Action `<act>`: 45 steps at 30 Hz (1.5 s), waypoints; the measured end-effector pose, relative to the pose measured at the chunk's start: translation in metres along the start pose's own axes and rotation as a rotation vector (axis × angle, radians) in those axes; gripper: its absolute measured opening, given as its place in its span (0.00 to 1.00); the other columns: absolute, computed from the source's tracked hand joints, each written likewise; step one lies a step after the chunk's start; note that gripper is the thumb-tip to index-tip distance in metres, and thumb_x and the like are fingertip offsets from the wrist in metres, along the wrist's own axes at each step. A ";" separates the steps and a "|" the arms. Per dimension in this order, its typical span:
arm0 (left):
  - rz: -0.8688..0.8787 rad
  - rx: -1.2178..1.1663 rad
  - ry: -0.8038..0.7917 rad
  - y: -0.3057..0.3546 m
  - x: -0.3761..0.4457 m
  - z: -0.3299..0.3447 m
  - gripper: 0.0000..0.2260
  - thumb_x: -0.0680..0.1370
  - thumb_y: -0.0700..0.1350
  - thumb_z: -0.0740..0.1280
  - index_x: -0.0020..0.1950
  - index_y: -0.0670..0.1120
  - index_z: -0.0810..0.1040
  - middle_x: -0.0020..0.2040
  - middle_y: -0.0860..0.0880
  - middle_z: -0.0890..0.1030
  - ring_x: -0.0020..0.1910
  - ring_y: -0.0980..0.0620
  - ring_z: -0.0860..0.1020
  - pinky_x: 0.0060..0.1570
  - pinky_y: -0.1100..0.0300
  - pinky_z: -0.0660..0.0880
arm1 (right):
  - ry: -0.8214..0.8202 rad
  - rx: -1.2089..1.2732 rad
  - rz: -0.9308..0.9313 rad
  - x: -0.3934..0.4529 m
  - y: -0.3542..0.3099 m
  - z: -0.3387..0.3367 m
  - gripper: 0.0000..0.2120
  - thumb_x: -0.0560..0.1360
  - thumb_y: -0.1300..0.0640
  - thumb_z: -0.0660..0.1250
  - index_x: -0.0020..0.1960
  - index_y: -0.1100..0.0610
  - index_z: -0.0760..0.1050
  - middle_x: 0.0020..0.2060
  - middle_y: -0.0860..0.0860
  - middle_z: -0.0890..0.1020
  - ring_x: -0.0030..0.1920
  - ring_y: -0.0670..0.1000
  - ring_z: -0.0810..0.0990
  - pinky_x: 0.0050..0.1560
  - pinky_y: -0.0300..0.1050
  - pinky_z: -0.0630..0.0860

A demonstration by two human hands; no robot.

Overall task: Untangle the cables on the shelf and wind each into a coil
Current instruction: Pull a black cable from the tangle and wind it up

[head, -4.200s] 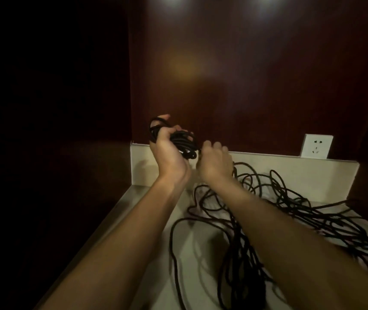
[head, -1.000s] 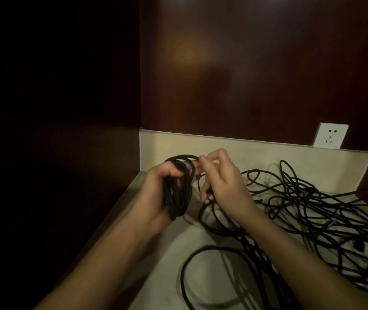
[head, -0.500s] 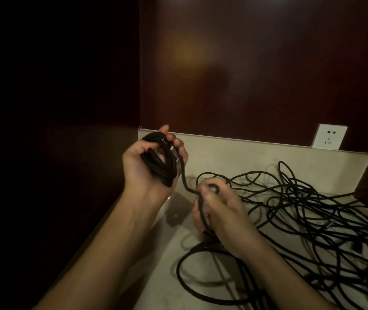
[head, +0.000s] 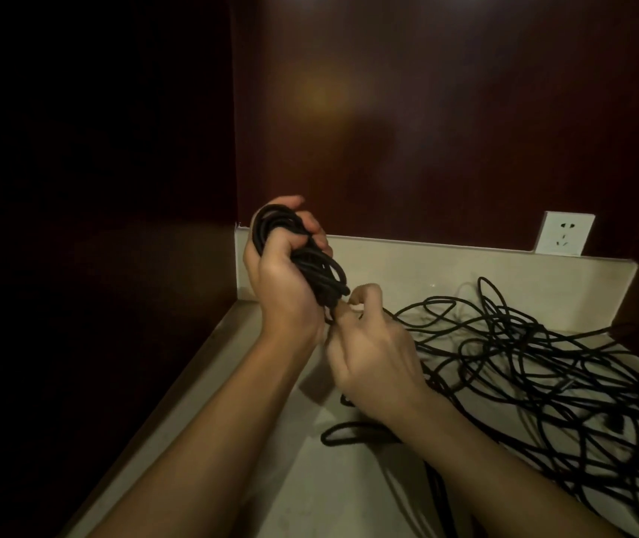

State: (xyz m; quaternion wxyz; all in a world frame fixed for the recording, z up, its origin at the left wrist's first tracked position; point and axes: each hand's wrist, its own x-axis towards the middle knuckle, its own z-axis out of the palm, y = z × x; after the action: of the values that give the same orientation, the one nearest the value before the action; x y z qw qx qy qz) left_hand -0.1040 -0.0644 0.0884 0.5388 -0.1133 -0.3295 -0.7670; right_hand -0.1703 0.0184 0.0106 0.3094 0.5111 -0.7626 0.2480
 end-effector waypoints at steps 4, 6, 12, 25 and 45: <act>-0.025 0.013 0.012 0.001 0.002 -0.004 0.15 0.66 0.36 0.58 0.52 0.38 0.73 0.36 0.46 0.73 0.32 0.51 0.70 0.31 0.60 0.67 | -0.088 0.144 -0.153 -0.013 0.001 -0.005 0.17 0.78 0.44 0.61 0.44 0.58 0.76 0.37 0.50 0.77 0.34 0.51 0.77 0.32 0.48 0.73; -0.069 -0.017 0.028 0.005 0.008 -0.006 0.14 0.67 0.36 0.57 0.51 0.39 0.73 0.35 0.46 0.72 0.30 0.52 0.69 0.30 0.61 0.66 | -0.235 0.710 0.108 -0.009 0.000 -0.018 0.19 0.77 0.43 0.64 0.35 0.55 0.77 0.28 0.47 0.77 0.29 0.47 0.74 0.31 0.43 0.71; -0.125 -0.052 0.056 0.002 0.003 -0.003 0.12 0.72 0.34 0.53 0.51 0.40 0.72 0.35 0.47 0.71 0.30 0.53 0.68 0.30 0.61 0.64 | -0.707 1.749 0.506 -0.005 0.024 -0.036 0.30 0.73 0.36 0.66 0.23 0.55 0.65 0.18 0.48 0.61 0.21 0.47 0.54 0.22 0.37 0.51; 0.012 0.027 0.166 0.016 0.006 0.000 0.14 0.66 0.37 0.59 0.50 0.41 0.75 0.35 0.48 0.73 0.35 0.51 0.70 0.38 0.58 0.66 | 0.138 0.126 -0.154 -0.018 0.017 -0.015 0.23 0.73 0.70 0.70 0.65 0.54 0.75 0.47 0.48 0.75 0.32 0.48 0.74 0.28 0.45 0.74; -0.473 -0.459 0.073 0.017 -0.009 0.031 0.12 0.67 0.37 0.55 0.47 0.41 0.73 0.35 0.47 0.69 0.30 0.53 0.67 0.27 0.64 0.66 | -0.176 0.387 -0.055 -0.032 -0.017 -0.023 0.21 0.73 0.36 0.59 0.47 0.55 0.75 0.44 0.46 0.74 0.48 0.47 0.72 0.47 0.43 0.69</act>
State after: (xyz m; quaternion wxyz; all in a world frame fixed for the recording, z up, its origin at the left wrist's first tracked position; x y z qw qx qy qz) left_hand -0.0912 -0.0416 0.1138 0.3179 -0.1247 -0.1460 -0.9285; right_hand -0.1403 0.0480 0.0043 0.1442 0.6013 -0.7107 0.3356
